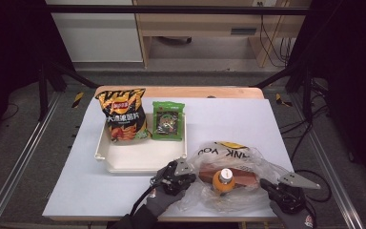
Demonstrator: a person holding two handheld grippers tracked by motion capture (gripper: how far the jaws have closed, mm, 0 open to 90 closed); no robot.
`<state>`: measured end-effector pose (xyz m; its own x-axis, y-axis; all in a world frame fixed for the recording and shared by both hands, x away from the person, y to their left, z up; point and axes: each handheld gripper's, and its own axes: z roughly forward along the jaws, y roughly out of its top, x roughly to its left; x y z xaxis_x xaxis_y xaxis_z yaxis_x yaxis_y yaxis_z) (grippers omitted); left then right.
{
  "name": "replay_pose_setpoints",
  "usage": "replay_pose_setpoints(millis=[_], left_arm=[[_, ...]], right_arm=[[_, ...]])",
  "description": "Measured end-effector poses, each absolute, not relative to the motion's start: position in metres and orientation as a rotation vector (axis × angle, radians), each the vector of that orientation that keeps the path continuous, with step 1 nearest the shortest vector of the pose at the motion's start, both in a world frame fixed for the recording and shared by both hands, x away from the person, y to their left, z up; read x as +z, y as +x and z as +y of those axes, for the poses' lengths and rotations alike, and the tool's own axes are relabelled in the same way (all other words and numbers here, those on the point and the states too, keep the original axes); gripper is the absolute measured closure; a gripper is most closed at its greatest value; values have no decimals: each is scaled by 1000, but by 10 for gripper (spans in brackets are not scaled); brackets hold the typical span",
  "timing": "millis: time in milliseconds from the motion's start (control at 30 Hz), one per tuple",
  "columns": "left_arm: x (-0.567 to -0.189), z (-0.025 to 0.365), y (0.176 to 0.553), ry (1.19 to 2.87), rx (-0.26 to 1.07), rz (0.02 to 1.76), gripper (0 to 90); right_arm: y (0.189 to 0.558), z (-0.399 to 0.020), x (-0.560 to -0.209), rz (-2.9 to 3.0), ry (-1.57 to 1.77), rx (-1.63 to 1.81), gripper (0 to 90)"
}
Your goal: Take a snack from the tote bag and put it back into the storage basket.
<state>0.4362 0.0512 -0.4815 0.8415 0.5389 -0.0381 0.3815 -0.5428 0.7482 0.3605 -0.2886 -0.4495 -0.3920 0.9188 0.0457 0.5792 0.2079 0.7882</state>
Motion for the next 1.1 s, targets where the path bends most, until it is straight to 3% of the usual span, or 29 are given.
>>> replay_pose_setpoints(millis=[300,500,600,833,967,1100], left_arm=[[-479,55,439,2182,222,687,849],[-452,63,438,2092,254,677,825],[-437,63,434,2056,279,649,820],[-420,49,434,2050,312,585,791],[-421,33,442,2097,312,551,659],[-430,25,450,2140,278,535,581]], right_arm=[[381,-296,-475,2088,1472,1041,900],[371,-299,-460,2036,1423,1080,818],[358,-297,-435,1960,1332,1184,746],[359,-276,-418,2009,1200,1279,683],[373,-265,-435,2079,1204,1256,601],[372,-267,-442,2086,1224,1225,527]])
